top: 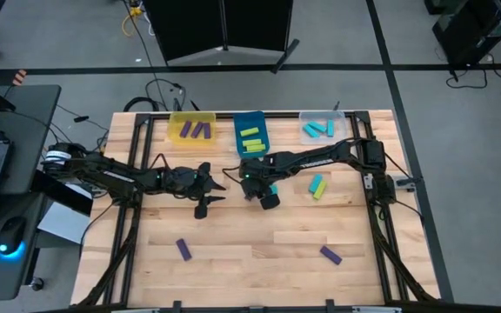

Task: Sort blocks
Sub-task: Put the violet block into the yellow bin

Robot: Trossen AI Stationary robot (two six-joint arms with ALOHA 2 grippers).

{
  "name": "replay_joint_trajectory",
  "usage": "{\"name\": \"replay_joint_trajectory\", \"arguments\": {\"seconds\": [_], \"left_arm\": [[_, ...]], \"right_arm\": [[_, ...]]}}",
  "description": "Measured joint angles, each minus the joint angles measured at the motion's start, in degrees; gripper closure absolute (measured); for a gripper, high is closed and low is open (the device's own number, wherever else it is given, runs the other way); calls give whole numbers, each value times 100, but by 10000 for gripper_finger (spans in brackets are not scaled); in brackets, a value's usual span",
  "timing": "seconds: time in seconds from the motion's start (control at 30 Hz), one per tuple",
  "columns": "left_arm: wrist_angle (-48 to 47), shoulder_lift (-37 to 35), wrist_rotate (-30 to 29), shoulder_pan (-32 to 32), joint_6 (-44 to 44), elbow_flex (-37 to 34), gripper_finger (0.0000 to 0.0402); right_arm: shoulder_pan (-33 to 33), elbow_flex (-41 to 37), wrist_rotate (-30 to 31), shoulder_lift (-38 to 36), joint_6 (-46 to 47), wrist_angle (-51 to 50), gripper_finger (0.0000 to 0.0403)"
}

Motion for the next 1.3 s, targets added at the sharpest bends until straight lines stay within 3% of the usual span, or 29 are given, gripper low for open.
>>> {"name": "replay_joint_trajectory", "arguments": {"seconds": [0.4, 0.57, 0.9, 1.13, 1.3], "left_arm": [[-3, 0, 82, -7, -4, 0, 251], [3, 0, 100, -72, -5, 0, 251], [55, 0, 113, -76, -923, 0, 251], [64, 0, 122, -63, -2633, 0, 251], [112, 0, 122, -61, -3605, 0, 251]], "right_arm": [[-80, -171, 66, 26, -114, 88, 138], [-199, -281, -105, 31, -169, 133, 129], [-247, -388, -508, 17, -127, 264, 210], [-142, -390, -644, 20, 201, 355, 292], [-27, -392, -150, 20, 598, 603, 293]]}}
